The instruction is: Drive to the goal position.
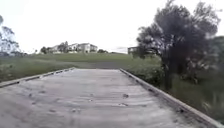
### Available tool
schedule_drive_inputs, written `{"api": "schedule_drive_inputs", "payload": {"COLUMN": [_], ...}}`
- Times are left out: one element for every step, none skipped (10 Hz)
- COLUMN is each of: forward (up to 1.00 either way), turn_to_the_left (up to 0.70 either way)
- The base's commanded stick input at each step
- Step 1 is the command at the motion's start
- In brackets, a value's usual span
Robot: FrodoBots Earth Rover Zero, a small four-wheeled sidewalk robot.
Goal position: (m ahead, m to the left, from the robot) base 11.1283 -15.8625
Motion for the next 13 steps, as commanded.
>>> {"api": "schedule_drive_inputs", "payload": {"forward": [0.7,0.7,0.7,0.7,0.7,0.7,0.7,0.7,0.7,0.7,0.7,0.7,0.7], "turn_to_the_left": [0.0,0.0,0.0,0.0,0.0,0.0,0.0,0.0,0.0,0.0,0.0,0.0,0.0]}}
